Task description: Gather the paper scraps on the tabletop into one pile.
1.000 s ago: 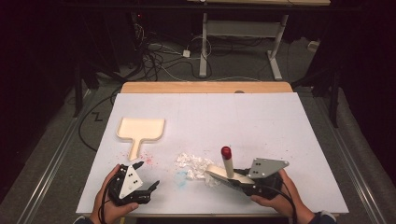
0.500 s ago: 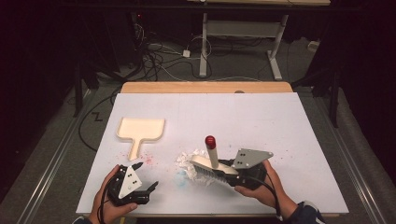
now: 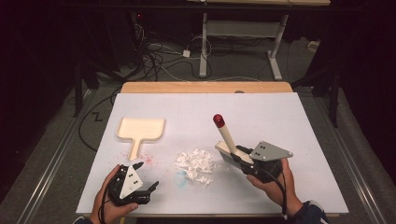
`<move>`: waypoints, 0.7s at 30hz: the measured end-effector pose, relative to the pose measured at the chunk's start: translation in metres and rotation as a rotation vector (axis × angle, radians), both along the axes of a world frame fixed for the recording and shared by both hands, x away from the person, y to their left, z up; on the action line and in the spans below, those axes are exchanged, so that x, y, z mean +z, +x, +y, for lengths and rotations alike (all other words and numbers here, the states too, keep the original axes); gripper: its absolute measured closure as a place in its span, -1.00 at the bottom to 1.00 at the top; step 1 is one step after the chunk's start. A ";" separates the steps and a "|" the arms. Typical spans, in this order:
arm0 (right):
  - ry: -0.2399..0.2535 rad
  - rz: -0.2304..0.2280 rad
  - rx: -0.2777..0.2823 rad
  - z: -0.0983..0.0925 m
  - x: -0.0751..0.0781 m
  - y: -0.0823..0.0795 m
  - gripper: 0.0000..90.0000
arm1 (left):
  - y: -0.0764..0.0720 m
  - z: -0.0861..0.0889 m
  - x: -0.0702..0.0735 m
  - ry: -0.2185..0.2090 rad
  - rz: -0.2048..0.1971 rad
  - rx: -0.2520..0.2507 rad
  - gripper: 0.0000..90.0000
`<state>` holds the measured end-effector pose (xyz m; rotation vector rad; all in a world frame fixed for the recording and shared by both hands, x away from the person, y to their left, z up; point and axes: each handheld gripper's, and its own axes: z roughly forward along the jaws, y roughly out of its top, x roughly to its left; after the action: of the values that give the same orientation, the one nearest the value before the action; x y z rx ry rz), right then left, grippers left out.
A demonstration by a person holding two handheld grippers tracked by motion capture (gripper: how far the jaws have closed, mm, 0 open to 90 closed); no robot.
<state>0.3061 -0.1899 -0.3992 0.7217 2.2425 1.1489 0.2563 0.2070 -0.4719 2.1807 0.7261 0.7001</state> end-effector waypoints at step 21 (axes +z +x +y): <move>-0.038 0.129 -0.044 -0.006 -0.015 -0.005 0.51 | -0.001 -0.002 -0.001 0.017 0.011 -0.024 -0.58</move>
<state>0.3011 -0.1958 -0.4139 0.8479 2.3355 1.0633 0.2552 0.2049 -0.4729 2.2069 0.7003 0.6853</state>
